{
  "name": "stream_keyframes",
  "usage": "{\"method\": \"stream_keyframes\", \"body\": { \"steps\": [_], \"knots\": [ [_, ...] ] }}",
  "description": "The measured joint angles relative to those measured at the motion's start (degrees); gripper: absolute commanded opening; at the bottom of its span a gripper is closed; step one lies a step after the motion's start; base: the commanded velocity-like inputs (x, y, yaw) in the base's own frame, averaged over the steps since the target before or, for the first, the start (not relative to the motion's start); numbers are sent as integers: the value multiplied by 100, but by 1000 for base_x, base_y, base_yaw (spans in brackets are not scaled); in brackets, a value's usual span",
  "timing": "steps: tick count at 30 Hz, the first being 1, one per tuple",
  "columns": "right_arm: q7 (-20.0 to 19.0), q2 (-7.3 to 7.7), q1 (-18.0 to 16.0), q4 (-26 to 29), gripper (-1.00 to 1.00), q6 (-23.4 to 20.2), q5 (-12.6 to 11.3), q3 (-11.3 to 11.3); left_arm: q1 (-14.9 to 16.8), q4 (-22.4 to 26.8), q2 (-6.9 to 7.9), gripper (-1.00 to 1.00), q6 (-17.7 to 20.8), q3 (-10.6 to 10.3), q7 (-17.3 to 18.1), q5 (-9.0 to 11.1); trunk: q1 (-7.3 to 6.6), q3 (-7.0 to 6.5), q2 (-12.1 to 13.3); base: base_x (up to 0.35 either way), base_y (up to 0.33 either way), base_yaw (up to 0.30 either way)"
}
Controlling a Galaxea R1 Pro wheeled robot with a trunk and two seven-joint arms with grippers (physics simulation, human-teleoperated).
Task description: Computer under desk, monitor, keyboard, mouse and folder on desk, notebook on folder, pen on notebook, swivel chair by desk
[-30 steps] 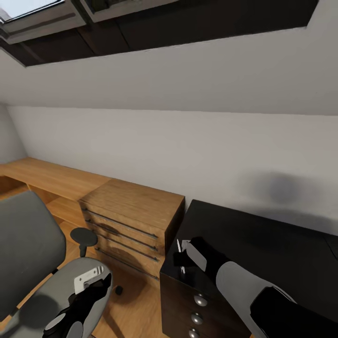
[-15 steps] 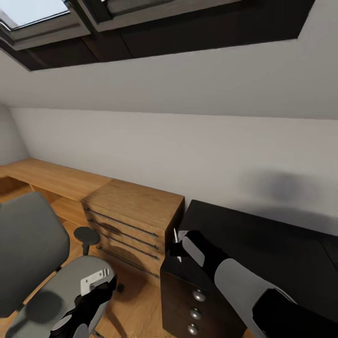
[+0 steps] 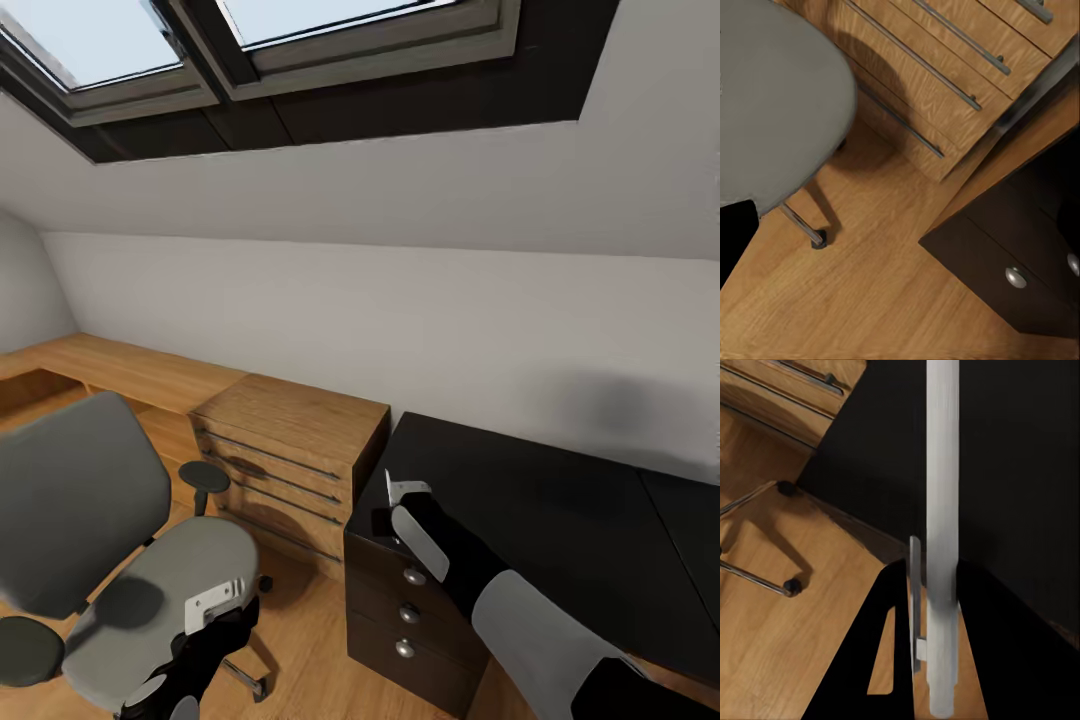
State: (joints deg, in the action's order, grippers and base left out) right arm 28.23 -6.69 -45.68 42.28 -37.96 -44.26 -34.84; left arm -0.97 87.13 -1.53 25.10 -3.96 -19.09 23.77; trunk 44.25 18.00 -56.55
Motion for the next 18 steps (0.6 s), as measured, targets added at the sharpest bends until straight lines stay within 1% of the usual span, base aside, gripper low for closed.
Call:
{"method": "stream_keyframes", "body": {
  "steps": [2,3,4,5,6,8,10,12,14,17,18],
  "knots": [
    [69,82,123,268,-100,-5,1,-2,0,-10,-1,100,0,-29,0,-1,-44,-36,81,-308,0,0],
    [140,155,238,508,-100,-12,-1,-4,0,-33,-2,100,0,-57,0,-1,-67,-54,121,-249,0,0],
    [178,193,291,619,-100,-14,-6,-4,0,-54,-3,100,0,-77,-1,-1,-89,-72,160,-105,0,0],
    [275,317,423,920,-100,-24,-13,1,-1,-171,-1,100,-2,-235,-1,4,-112,-90,200,-68,0,0],
    [305,356,460,1010,-100,-26,-21,7,0,-255,1,100,-2,-371,-4,3,-113,-91,202,-54,0,0],
    [323,380,483,1066,-100,-29,-27,11,0,-359,2,100,-2,-525,-18,-1,-113,-91,202,-35,0,0],
    [341,407,506,1123,-100,-32,-33,19,-1,-535,6,100,-1,-753,-72,-5,-114,-90,202,-16,0,-2],
    [347,418,514,1142,-100,-36,-37,23,0,-618,7,100,0,-843,-108,-6,-114,-90,202,-8,0,-63],
    [351,425,518,1150,-100,-39,-39,25,0,-674,5,100,0,-874,-121,-5,-114,-90,202,-5,0,-143],
    [358,444,521,1159,-100,-47,-39,37,0,-894,5,100,0,-905,-121,-4,-114,-90,202,-2,0,-208],
    [359,465,522,1164,-100,-50,-38,46,0,-1055,7,100,-1,-917,-119,-2,-114,-90,202,-1,0,-238]
  ]
}}
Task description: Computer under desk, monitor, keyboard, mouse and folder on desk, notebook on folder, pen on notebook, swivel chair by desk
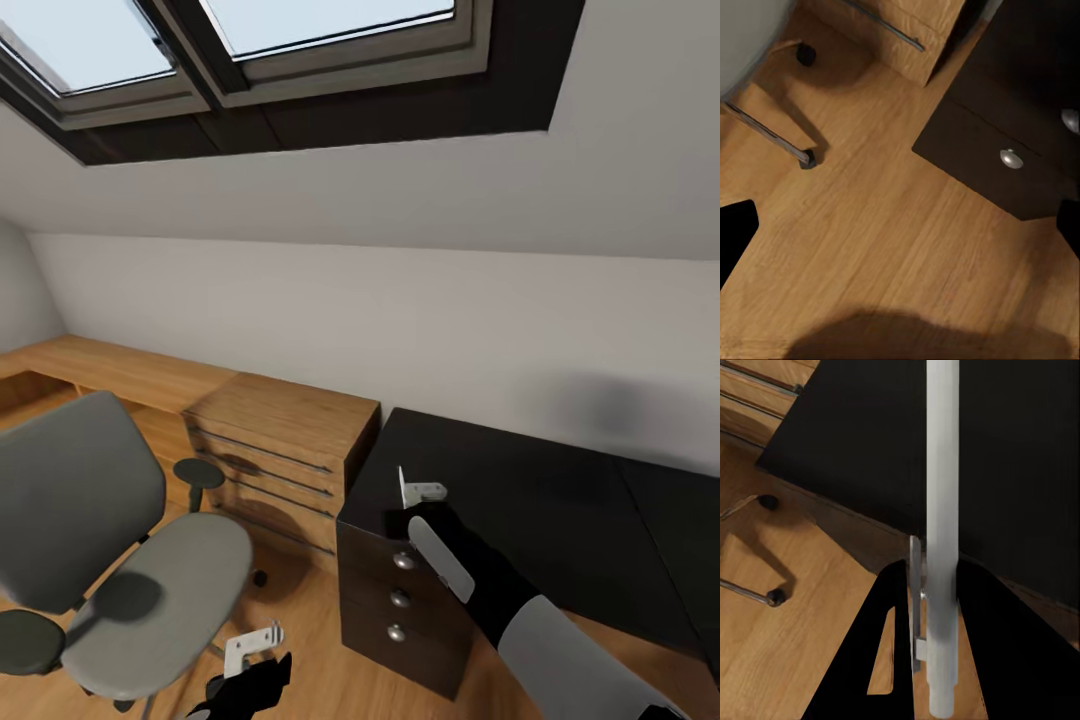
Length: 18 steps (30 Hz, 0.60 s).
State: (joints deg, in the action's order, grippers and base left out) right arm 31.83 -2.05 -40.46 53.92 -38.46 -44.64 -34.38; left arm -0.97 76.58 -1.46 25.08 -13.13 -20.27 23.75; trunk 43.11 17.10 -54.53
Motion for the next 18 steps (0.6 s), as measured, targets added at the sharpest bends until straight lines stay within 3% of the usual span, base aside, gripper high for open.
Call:
{"method": "stream_keyframes", "body": {
  "steps": [7,12,15,18],
  "knots": [
    [4,171,5,131,-100,-3,-160,13,0,-772,-4,100,-90,-28,21,-7,0,0,0,0,0,-259],
    [93,423,17,400,-100,-7,-617,20,1,-1202,-3,100,-471,-32,32,-8,0,0,0,0,0,-270],
    [300,655,35,595,-100,-2,-952,16,1,-1354,1,100,-902,-33,30,5,0,0,0,0,0,-272],
    [427,803,52,668,-100,10,-1098,18,1,-1403,2,100,-1116,-24,29,15,0,0,0,0,0,-272]
  ]
}}
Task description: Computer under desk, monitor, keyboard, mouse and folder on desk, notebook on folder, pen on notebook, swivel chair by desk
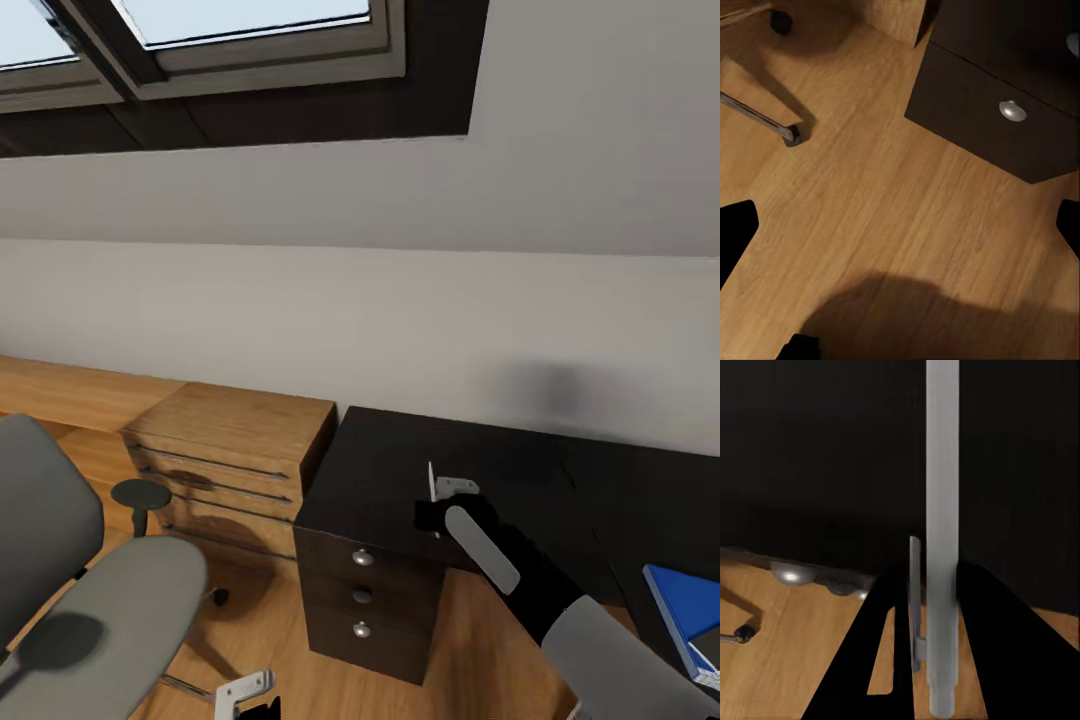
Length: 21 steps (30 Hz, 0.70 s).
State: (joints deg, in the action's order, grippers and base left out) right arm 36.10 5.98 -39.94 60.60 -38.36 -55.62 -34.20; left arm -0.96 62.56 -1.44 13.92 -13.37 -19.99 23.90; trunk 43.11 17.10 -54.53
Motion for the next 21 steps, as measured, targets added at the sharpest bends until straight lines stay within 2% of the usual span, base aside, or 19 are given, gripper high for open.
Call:
{"method": "stream_keyframes", "body": {
  "steps": [7,13,14,21],
  "knots": [
    [79,296,11,44,-100,27,-93,63,0,-270,1,100,-142,7,0,-4,0,0,0,0,0,-272],
    [96,448,12,23,-100,31,-103,512,1,-430,15,100,-160,29,0,-17,0,0,0,0,0,-273],
    [93,516,11,3,-100,31,-93,625,0,-447,36,100,-166,53,0,-19,0,0,0,0,0,-273],
    [100,585,12,-144,-100,60,-101,797,0,-444,93,100,-173,70,0,-19,0,0,0,0,0,-273]
  ]
}}
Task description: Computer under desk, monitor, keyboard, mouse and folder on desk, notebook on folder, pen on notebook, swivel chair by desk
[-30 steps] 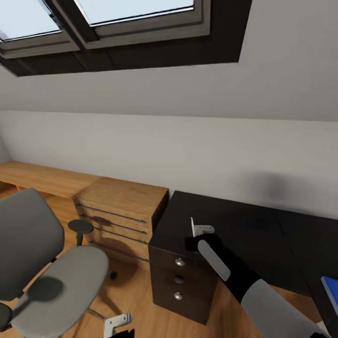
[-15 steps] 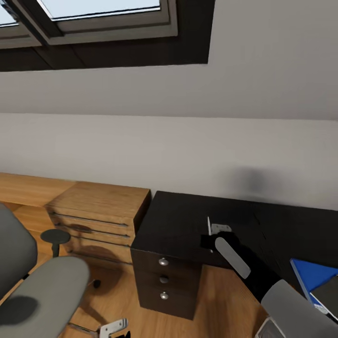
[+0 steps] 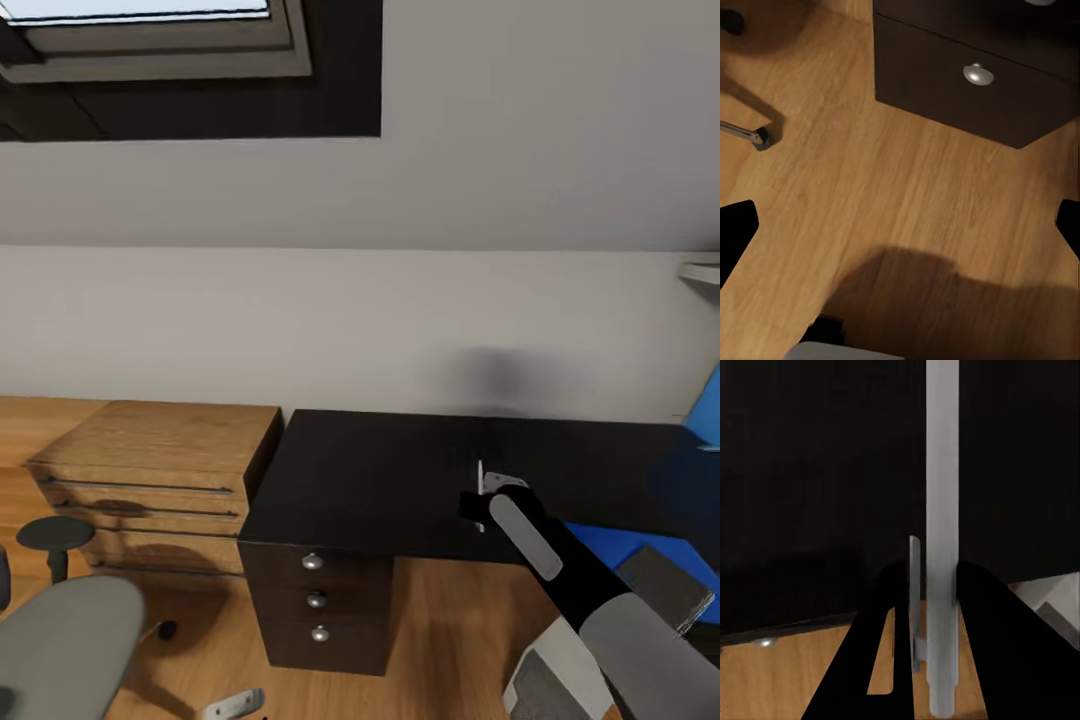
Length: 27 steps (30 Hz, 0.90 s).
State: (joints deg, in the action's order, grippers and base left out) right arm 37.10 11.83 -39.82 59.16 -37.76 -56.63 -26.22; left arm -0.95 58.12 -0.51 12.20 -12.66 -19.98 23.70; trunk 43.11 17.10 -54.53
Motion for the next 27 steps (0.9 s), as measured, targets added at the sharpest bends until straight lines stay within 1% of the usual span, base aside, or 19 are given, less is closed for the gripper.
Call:
{"method": "stream_keyframes", "body": {
  "steps": [3,4,7,8,9,12,13,17,19,22,27],
  "knots": [
    [0,3,0,-71,-100,4,2,185,0,7,2,100,0,4,0,0,0,0,0,0,0,-273],
    [1,5,0,-147,-100,5,6,321,0,13,3,100,0,6,0,0,0,0,0,0,0,-273],
    [-6,2,0,-309,-100,10,4,503,0,19,4,100,-2,8,0,0,0,0,0,0,0,-273],
    [-11,1,0,-434,-100,13,9,609,0,21,4,100,-21,8,0,0,0,0,0,0,0,-273],
    [-14,0,-1,-497,-100,16,9,663,0,22,5,100,-38,10,0,1,0,0,0,0,0,-273],
    [-23,4,-1,-712,-100,69,21,910,0,24,5,100,-191,15,-7,3,0,0,0,0,0,-273],
    [-25,4,-1,-737,-100,97,21,953,0,24,5,100,-231,16,-8,4,0,0,0,0,0,-273],
    [-28,12,-1,-809,-100,262,52,1067,0,25,5,100,-383,17,-5,6,0,0,0,0,0,-271],
    [-31,27,-1,-835,-100,312,69,1086,0,25,5,100,-415,17,-4,7,0,1,0,0,0,-250],
    [-43,96,-2,-901,-100,386,151,1112,0,25,5,100,-458,18,-3,9,0,9,0,0,0,-197],
    [-51,118,-2,-918,-100,409,189,1117,0,25,5,100,-466,18,-3,12,0,30,0,0,0,-170]
  ]
}}
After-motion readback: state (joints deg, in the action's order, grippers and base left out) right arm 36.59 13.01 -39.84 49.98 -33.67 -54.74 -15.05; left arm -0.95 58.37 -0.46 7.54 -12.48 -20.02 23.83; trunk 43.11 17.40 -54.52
